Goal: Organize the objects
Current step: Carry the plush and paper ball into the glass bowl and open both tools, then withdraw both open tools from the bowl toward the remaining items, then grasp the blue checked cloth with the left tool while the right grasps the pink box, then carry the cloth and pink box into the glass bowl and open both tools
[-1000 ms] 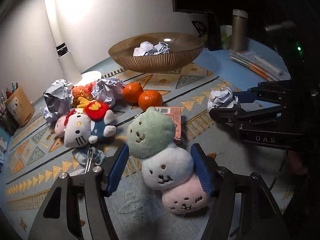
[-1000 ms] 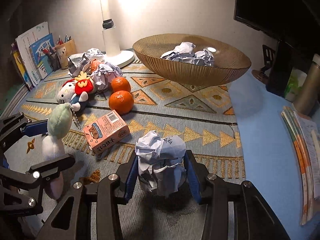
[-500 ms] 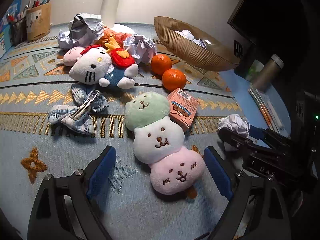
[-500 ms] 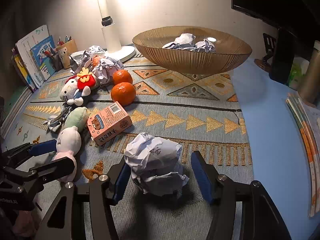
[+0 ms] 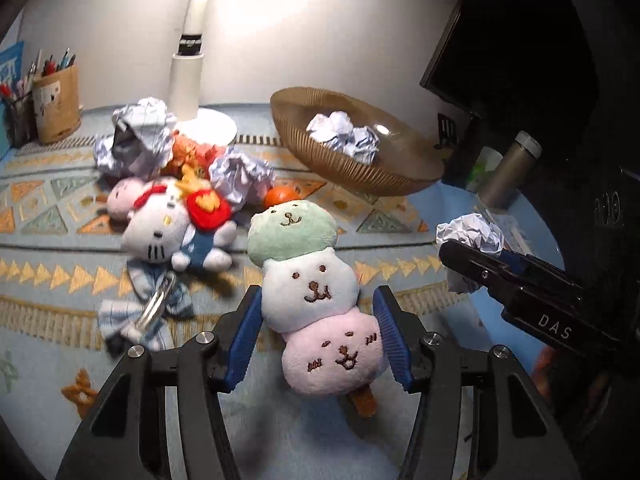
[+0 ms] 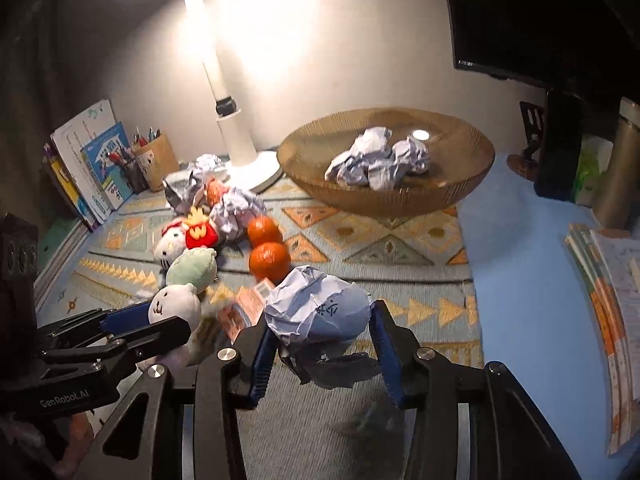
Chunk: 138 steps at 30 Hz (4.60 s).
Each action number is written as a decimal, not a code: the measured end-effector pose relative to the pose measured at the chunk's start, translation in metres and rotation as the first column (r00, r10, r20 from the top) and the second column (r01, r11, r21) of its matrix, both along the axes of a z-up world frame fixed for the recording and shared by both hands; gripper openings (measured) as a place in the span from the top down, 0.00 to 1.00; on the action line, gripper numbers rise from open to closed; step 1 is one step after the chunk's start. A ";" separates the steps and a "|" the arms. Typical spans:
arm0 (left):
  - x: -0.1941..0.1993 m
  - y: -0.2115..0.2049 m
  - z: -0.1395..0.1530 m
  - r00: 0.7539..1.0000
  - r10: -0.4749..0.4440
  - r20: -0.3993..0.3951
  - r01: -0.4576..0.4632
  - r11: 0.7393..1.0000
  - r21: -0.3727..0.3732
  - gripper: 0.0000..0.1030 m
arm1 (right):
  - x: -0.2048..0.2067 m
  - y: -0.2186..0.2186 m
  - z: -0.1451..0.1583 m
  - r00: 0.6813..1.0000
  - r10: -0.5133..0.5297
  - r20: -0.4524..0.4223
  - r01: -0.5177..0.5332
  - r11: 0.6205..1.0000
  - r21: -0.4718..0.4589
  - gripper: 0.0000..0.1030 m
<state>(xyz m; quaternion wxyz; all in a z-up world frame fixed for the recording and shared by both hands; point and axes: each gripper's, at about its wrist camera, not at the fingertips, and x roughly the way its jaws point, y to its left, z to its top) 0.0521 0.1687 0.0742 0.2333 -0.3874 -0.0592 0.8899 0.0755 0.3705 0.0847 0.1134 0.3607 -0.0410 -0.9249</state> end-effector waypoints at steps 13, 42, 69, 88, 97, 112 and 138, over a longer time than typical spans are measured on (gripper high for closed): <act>-0.133 0.075 0.040 0.988 -0.090 -0.123 0.092 0.996 0.015 0.43 | -0.131 0.053 0.038 0.973 -0.229 0.016 0.228 0.959 -0.171 0.56; -0.016 -0.156 -0.002 0.942 0.321 -0.101 -0.312 0.945 0.101 0.16 | -0.034 -0.091 0.003 0.997 0.055 -0.057 -0.058 0.997 -0.049 0.31; -0.024 -0.107 -0.050 0.997 0.066 0.037 -0.061 0.992 -0.109 0.16 | -0.033 -0.089 -0.046 0.999 -0.043 0.028 0.043 0.999 0.002 0.31; -0.026 -0.086 -0.063 0.997 0.021 0.068 -0.005 0.975 -0.222 0.57 | -0.047 -0.100 -0.070 0.969 -0.122 0.215 0.108 0.991 0.073 0.45; -0.008 -0.100 -0.061 0.994 0.020 0.104 -0.003 0.986 -0.169 0.80 | -0.031 -0.091 -0.067 0.979 0.039 0.198 -0.060 0.993 0.100 0.55; 0.014 -0.126 -0.045 0.996 -0.023 0.088 0.035 0.990 -0.139 0.04 | -0.012 -0.046 -0.066 0.962 0.137 0.237 -0.144 0.990 0.011 0.37; -0.010 -0.045 0.003 0.991 -0.110 -0.076 0.094 0.976 -0.198 0.79 | -0.014 -0.039 -0.001 0.992 0.129 0.011 -0.130 0.989 0.074 0.61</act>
